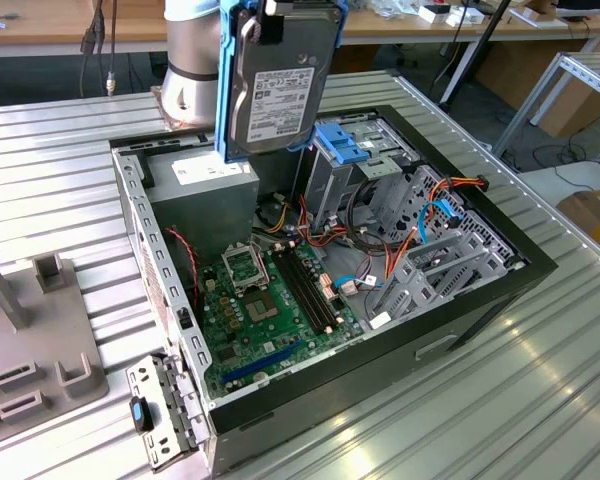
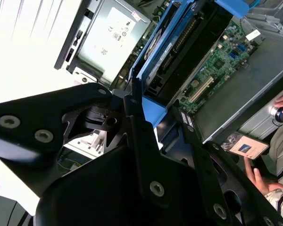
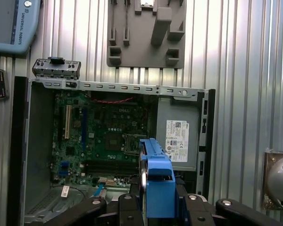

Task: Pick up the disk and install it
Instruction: 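Pick up the disk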

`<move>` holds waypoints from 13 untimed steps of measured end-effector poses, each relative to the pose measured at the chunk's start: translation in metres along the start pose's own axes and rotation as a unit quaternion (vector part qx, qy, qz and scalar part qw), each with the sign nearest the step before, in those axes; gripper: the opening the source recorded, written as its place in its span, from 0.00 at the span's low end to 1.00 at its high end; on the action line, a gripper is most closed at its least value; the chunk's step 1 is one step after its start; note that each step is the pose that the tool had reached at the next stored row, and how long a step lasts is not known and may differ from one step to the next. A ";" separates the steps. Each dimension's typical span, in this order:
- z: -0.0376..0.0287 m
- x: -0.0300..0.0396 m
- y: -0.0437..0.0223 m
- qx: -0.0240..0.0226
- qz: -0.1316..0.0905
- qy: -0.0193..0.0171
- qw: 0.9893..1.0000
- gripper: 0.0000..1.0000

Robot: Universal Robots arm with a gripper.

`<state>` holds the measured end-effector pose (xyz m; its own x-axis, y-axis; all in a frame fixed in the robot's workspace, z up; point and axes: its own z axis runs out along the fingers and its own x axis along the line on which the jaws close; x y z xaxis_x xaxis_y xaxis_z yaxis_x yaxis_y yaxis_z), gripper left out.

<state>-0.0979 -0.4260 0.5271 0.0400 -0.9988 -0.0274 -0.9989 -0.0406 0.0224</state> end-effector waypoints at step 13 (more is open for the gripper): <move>-0.0003 0.0109 0.0005 0.000 0.000 0.000 1.000 0.36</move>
<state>-0.0980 -0.4370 0.5271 0.0398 -0.9988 -0.0274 -0.9989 -0.0404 0.0224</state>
